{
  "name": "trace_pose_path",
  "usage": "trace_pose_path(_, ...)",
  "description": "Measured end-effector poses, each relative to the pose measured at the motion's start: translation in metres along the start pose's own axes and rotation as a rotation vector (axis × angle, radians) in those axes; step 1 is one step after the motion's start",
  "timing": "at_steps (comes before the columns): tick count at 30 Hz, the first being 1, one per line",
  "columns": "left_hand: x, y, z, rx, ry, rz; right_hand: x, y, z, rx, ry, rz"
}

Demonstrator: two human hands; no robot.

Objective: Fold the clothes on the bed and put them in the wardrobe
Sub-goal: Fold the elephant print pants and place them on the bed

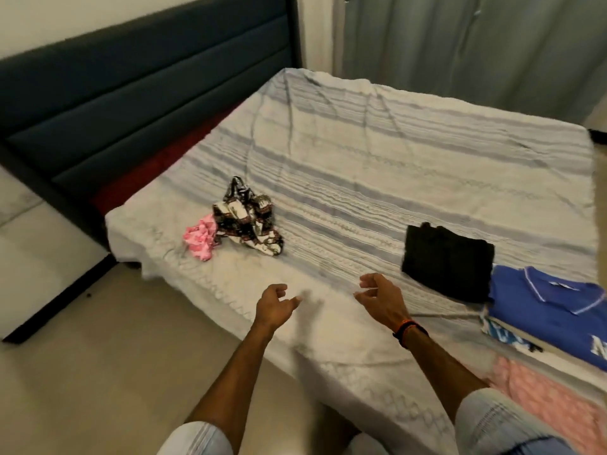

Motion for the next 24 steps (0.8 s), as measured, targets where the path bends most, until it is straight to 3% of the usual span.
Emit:
trace_pose_path(10,0.107,0.128,-0.040,-0.092,0.121,0.170,0.098,-0.136,-0.116,-0.059,0.089,-0.160)
trace_pose_path(18,0.224,0.169,-0.024,-0.096,0.171,0.141,0.202,-0.187,-0.188,-0.114,0.055,-0.205)
trace_pose_path(24,0.333,0.174,-0.025,-0.070,0.206,0.033,0.288,-0.229,-0.215,-0.177,-0.036,-0.203)
Point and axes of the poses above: each hand's wrist, its own x-axis towards the middle knuckle, its own y-axis out of the back of the hand, z = x × y, the point moved 5 cm from there along x, towards the middle knuckle, and after that the axes turned 8 degrees about -y, right-handed, at the moved point
